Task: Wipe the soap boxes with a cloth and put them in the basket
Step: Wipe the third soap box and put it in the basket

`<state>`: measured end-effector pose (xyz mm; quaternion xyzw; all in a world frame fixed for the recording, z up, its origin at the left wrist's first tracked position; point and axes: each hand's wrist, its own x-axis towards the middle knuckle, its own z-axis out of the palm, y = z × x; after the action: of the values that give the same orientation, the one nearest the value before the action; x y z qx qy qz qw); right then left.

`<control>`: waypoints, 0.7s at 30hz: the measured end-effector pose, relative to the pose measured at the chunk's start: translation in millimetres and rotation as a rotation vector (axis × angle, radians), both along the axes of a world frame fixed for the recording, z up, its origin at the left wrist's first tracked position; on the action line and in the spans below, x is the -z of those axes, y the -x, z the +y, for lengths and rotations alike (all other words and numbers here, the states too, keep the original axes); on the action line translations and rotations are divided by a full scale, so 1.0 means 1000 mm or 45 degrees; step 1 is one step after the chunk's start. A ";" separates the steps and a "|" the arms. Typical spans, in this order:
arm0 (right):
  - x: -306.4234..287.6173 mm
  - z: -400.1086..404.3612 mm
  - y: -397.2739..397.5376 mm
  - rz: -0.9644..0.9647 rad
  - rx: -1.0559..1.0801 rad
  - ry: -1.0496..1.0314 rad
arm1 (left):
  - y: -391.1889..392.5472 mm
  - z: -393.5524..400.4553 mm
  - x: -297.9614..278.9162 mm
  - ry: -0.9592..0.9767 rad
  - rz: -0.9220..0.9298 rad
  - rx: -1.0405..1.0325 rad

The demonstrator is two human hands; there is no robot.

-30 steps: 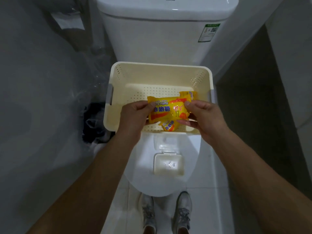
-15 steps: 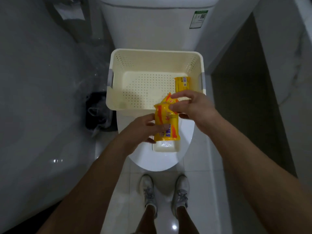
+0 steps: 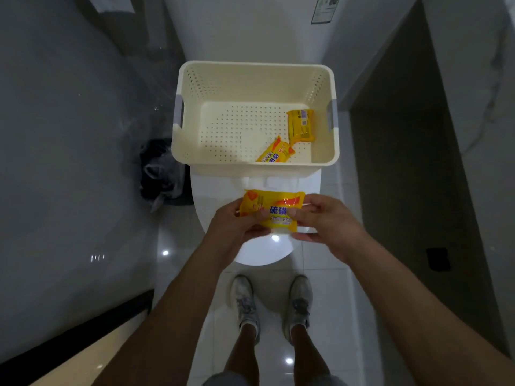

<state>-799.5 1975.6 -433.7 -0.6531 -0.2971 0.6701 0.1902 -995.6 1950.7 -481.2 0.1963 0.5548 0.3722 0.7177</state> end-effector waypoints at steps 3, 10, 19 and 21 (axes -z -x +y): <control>0.030 -0.021 0.001 -0.022 0.180 0.060 | -0.013 -0.023 0.024 0.083 0.075 0.002; 0.095 -0.039 -0.001 -0.298 0.245 0.134 | -0.027 -0.040 0.075 0.112 0.717 0.037; 0.137 -0.007 0.009 -0.628 0.063 -0.074 | -0.030 -0.004 0.097 -0.019 1.187 0.142; 0.142 -0.002 0.011 -0.726 -0.007 -0.111 | -0.030 0.001 0.096 -0.023 1.238 0.155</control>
<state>-810.2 1973.6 -575.3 -0.8055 -0.3689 0.4465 0.1251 -965.1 1951.8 -577.3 0.3858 0.8098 0.1997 0.3943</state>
